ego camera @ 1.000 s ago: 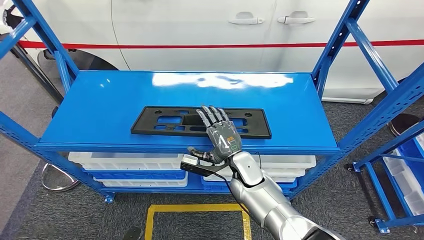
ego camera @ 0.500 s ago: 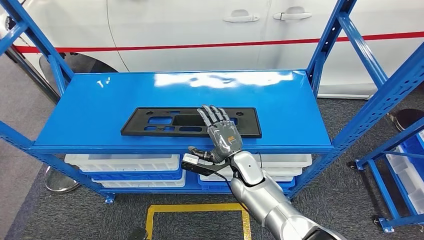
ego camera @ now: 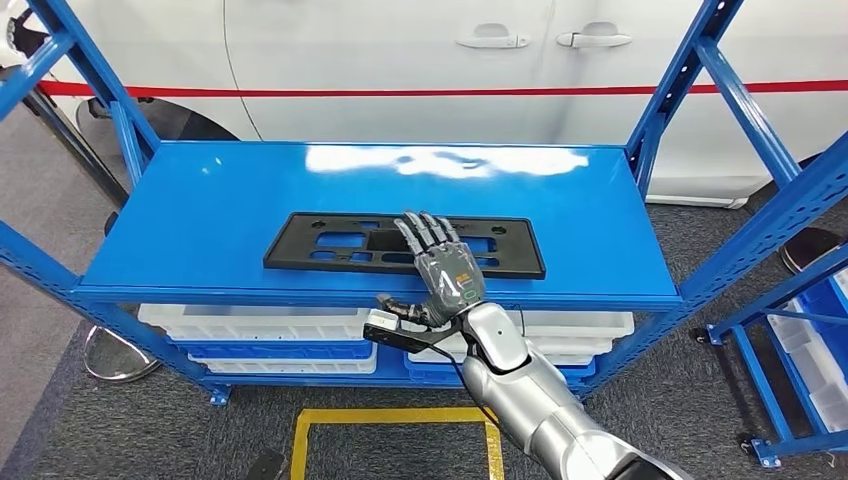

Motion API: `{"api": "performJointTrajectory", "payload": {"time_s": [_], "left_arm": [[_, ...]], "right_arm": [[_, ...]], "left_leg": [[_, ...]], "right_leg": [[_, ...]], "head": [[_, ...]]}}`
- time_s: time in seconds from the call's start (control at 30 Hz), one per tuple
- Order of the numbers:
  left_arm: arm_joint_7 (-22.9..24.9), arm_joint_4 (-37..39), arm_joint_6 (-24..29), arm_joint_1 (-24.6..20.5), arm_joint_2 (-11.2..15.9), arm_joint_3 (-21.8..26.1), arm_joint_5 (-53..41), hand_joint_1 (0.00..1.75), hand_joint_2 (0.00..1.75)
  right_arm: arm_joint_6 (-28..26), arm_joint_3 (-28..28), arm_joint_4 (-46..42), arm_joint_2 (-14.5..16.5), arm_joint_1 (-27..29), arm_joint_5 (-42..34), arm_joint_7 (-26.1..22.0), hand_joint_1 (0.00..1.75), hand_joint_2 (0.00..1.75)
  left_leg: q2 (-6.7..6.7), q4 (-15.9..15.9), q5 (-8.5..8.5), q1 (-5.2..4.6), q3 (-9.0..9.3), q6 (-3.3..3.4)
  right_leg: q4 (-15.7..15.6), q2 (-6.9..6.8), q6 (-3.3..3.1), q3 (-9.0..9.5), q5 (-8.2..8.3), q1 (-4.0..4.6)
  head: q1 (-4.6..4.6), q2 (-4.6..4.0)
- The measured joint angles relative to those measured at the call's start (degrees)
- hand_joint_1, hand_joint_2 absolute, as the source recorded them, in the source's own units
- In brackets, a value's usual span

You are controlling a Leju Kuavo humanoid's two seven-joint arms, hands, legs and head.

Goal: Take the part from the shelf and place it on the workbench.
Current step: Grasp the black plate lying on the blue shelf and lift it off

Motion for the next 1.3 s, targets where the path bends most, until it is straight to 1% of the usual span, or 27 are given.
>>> {"api": "performJointTrajectory", "payload": {"time_s": [0.03,0.07,0.1,0.13,0.17,0.27,0.33,0.37,0.43,0.47,0.5,0.53,0.6,0.63,0.67,0.7,0.77,0.83,0.87,0.93,0.97,1.0,1.03,1.07,1.13,1.2,1.3], "left_arm": [[0.0,0.0,0.0,0.0,0.0,0.0,0.0,0.0,0.0],[0.0,0.0,0.0,0.0,0.0,0.0,0.0,0.0,0.0],[0.0,0.0,0.0,0.0,0.0,0.0,0.0,0.0,0.0],[-0.1,0.0,0.0,0.0,-0.1,0.0,0.0,0.0,0.0],[-0.1,0.0,0.0,0.0,-0.1,0.0,0.0,0.0,0.0],[-0.2,0.0,0.1,-0.1,-0.1,0.0,-0.1,0.0,0.0],[-0.2,0.0,0.1,-0.1,-0.1,0.0,-0.1,0.0,0.0],[-0.2,0.0,0.1,-0.1,-0.1,0.0,-0.1,0.0,0.0],[-0.2,0.0,0.1,-0.1,-0.1,0.0,-0.1,0.0,0.0],[-0.2,0.0,0.1,0.0,-0.1,0.0,-0.1,0.0,0.0],[-0.2,0.0,0.1,0.1,-0.1,0.0,-0.1,0.0,0.0],[-0.2,0.0,0.1,0.1,-0.1,0.0,-0.1,0.0,0.0],[-0.2,0.0,0.1,0.0,0.0,0.0,-0.1,0.0,0.0],[-0.2,0.0,0.1,-0.1,0.0,0.0,-0.1,0.0,0.0],[-0.2,0.0,0.1,-0.1,0.0,0.0,-0.1,0.0,0.0],[-0.2,0.0,0.1,-0.1,0.0,0.0,-0.1,0.0,0.0],[-0.2,0.0,0.1,-0.1,0.0,0.0,-0.1,0.0,0.0],[-0.3,0.0,0.1,-0.1,-0.1,0.0,-0.1,0.0,0.0],[-0.3,0.0,0.1,-0.2,-0.1,0.0,-0.1,0.0,0.0],[-0.3,0.0,0.2,-0.2,-0.1,0.0,-0.1,0.0,0.0],[-0.3,0.0,0.2,-0.2,-0.1,0.0,0.0,0.0,0.0],[-0.3,0.0,0.2,-0.2,-0.1,0.0,0.0,0.0,0.0],[-0.3,0.0,0.2,-0.1,-0.1,0.0,0.0,0.0,0.0],[-0.3,0.0,0.2,-0.1,-0.1,0.0,-0.1,0.0,0.0],[-0.3,0.0,0.2,-0.1,-0.1,0.0,-0.1,0.0,0.0],[-0.3,0.0,0.2,-0.2,-0.2,0.0,-0.1,0.0,0.0],[-0.3,0.0,0.2,-0.2,-0.1,0.0,-0.1,0.0,0.0]], "right_arm": [[0.0,0.0,0.0,-0.1,0.0,0.0,0.0,0.0,0.0],[-0.1,0.0,0.0,-0.1,0.0,0.0,0.0,0.0,0.0],[-0.1,0.0,0.0,-0.1,-0.1,0.0,0.0,0.0,0.0],[-0.1,0.0,0.0,-0.1,-0.2,0.0,0.0,0.0,0.0],[-0.2,0.0,0.0,-0.1,-0.2,0.0,0.0,0.0,0.0],[-0.2,0.0,0.0,-0.1,-0.1,0.0,0.0,0.0,0.0],[-0.2,0.0,0.0,-0.1,-0.2,0.0,-0.1,0.0,0.0],[-0.2,0.0,0.0,-0.1,-0.2,0.0,-0.1,0.0,0.0],[-0.2,0.0,0.0,-0.1,-0.1,0.0,-0.1,0.0,0.0],[-0.2,0.0,0.0,-0.1,0.0,0.0,-0.1,0.0,0.0],[-0.2,0.0,0.0,-0.1,0.0,0.0,-0.1,0.0,0.0],[-0.2,0.0,0.0,-0.1,0.1,0.0,-0.1,0.0,0.0],[-0.2,0.0,0.0,-0.1,0.0,0.0,-0.1,0.0,0.0],[-0.2,0.0,0.0,-0.1,0.0,0.0,-0.1,0.0,0.0],[-0.2,0.0,0.0,-0.1,-0.1,0.0,-0.1,0.0,0.0],[-0.2,0.0,0.0,-0.1,-0.1,0.0,-0.1,0.0,0.0],[-0.2,0.0,0.0,-0.1,-0.1,-0.1,-0.1,0.0,0.87],[-0.3,0.0,-0.1,-0.1,-0.2,-0.2,-0.3,0.0,1.75],[-0.3,0.0,-0.1,-0.1,-0.3,-0.3,-0.3,0.0,1.75],[-0.3,0.0,-0.1,-0.2,-0.2,-0.6,-0.4,0.0,1.75],[-0.4,0.0,-0.1,-0.2,0.0,-0.8,-0.4,0.0,1.75],[-0.4,0.0,-0.1,-0.3,0.1,-0.9,-0.4,0.0,1.75],[-0.4,0.0,-0.1,-0.4,0.2,-1.0,-0.4,0.0,1.75],[-0.4,0.0,-0.1,-0.4,0.2,-1.1,-0.4,0.0,1.75],[-0.4,0.0,-0.1,-0.4,0.0,-1.1,-0.4,0.0,1.75],[-0.5,0.0,-0.2,-0.4,-0.1,-1.1,-0.4,0.0,1.75],[-0.5,0.0,-0.2,-0.4,-0.1,-1.2,-0.4,0.0,1.75]], "left_leg": [[-0.04,0.2,-0.12,0.02,0.01,-0.06],[-0.08,0.5,-0.32,0.04,0.0,-0.21],[-0.11,0.9,-0.62,-0.05,-0.13,-0.48],[-0.13,1.3,-0.88,-0.13,-0.3,-0.76],[-0.14,1.6,-1.06,-0.2,-0.48,-1.06],[-0.11,1.9,-1.29,-0.13,-0.67,-1.85],[-0.06,3.9,-2.85,0.0,-1.51,-2.42],[-0.04,6.6,-4.42,0.09,-2.68,-2.69],[-0.04,13.8,-7.72,0.24,-6.07,-3.1],[-0.04,16.3,-8.35,0.29,-7.34,-3.2],[-0.04,17.0,-7.93,0.31,-7.72,-3.21],[-0.04,15.5,-6.5,0.32,-7.04,-3.12],[-0.04,7.8,-2.66,0.25,-3.32,-2.62],[-0.05,4.4,-1.49,0.11,-1.64,-2.32],[-0.08,2.1,-0.96,-0.05,-0.58,-2.05],[-0.11,1.3,-1.07,-0.22,-0.25,-1.84],[-0.16,0.9,-0.77,-0.23,-0.13,-1.31],[-0.06,-0.1,-0.19,0.01,0.3,-0.59],[0.01,-0.5,0.05,0.12,0.49,-0.27],[0.11,-0.5,0.13,-0.03,0.47,0.03],[0.1,-0.5,0.12,-0.08,0.43,0.05],[0.08,-0.4,0.07,-0.12,0.4,0.05],[0.05,-0.3,-0.01,-0.13,0.4,0.0],[0.01,0.0,-0.15,-0.13,0.41,-0.08],[-0.04,0.8,-0.67,-0.24,0.17,-0.49],[-0.07,1.5,-1.1,-0.4,-0.24,-1.04],[-0.05,1.8,-1.51,-0.34,-0.4,-1.87]], "right_leg": [[-2.1,-0.01,-0.01,0.92,1.69,-0.08],[-5.7,-0.03,-0.08,2.64,3.77,-0.14],[-9.4,-0.04,-0.2,4.42,5.19,-0.11],[-12.2,-0.01,-0.38,5.72,6.06,-0.09],[-13.7,0.03,-0.58,6.38,6.27,0.0],[-14.3,0.17,-1.38,6.43,6.2,0.12],[-14.7,0.1,-1.89,6.63,6.41,-0.08],[-14.8,0.03,-2.07,6.7,6.47,-0.14],[-14.8,-0.05,-2.26,6.67,6.45,-0.05],[-14.8,-0.06,-2.3,6.66,6.43,0.0],[-14.8,-0.06,-2.32,6.68,6.42,0.02],[-14.8,-0.03,-2.32,6.73,6.41,0.03],[-14.8,0.01,-2.24,6.93,6.37,0.05],[-14.8,0.02,-2.1,6.96,6.37,0.1],[-14.8,0.01,-1.88,6.95,6.41,0.12],[-14.9,0.01,-1.59,6.91,6.48,0.13],[-15.1,-0.02,-0.91,6.91,6.6,0.13],[-13.8,-0.01,-0.38,6.41,5.54,0.18],[-11.5,-0.02,-0.22,5.4,4.14,0.2],[-4.3,-0.01,-0.06,2.02,0.65,0.12],[-1.1,-0.02,0.0,0.43,-0.39,0.08],[0.3,-0.02,0.05,-0.34,-0.35,0.05],[-0.5,-0.03,0.05,0.0,0.8,0.01],[-3.0,-0.04,0.01,1.22,2.62,-0.03],[-10.4,-0.05,-0.28,4.73,5.66,-0.03],[-14.0,0.0,-0.75,6.35,6.33,0.12],[-14.4,0.1,-1.64,6.4,6.38,0.16]], "head": [[0.01,0.0],[0.01,0.0],[0.01,0.0],[-0.01,0.0],[-0.01,0.0],[-0.01,0.0],[-0.02,0.0],[-0.03,0.0],[-0.03,0.0],[-0.03,0.0],[-0.03,0.0],[-0.04,0.0],[-0.03,0.0],[-0.02,0.0],[-0.02,0.0],[-0.02,0.0],[-0.02,0.0],[0.01,0.0],[0.02,0.0],[0.02,0.0],[0.01,0.0],[0.02,0.0],[0.02,0.0],[0.02,0.0],[0.02,0.0],[-0.01,0.0],[-0.01,0.0]]}}
